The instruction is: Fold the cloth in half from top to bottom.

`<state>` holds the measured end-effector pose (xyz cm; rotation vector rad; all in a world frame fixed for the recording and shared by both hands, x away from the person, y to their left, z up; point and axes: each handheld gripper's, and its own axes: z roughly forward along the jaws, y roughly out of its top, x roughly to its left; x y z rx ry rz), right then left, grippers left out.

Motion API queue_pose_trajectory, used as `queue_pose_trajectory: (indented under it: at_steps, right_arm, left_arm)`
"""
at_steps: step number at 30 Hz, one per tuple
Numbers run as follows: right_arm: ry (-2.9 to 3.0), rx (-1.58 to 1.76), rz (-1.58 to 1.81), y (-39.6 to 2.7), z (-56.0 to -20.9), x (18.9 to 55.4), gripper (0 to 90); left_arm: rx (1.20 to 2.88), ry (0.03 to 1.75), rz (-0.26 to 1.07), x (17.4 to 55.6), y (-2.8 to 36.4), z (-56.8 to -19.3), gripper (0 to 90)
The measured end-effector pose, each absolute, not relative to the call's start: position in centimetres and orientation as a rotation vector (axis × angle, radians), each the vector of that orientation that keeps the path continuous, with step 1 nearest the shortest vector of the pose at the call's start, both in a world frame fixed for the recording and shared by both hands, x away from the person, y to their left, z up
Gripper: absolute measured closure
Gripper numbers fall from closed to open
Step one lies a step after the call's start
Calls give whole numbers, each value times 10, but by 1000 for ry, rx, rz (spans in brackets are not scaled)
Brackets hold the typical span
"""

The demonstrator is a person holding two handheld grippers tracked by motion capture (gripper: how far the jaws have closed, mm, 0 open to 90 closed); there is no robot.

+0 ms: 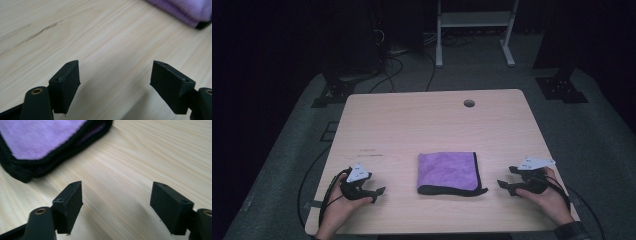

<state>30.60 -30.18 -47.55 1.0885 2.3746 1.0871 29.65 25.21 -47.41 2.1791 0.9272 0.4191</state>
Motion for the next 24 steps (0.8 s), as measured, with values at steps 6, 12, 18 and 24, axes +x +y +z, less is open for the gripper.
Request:
queue_pose_trajectory:
  at_steps: [6,12,18,24]
  right_arm:
    - [2361,1137,1042,-316,-482,306,207]
    - [2334,1141,1031,-324,-487,305,136]
    - [2334,1143,1029,-325,-487,305,129]
    - [2334,1143,1028,-325,-487,305,127]
  left_arm:
    - [2157,926,433,296,262,-482,173]
    - [2179,957,428,297,261,-483,38]
    - [2181,957,425,297,260,-484,1]
    - [2180,957,425,297,260,-484,1]
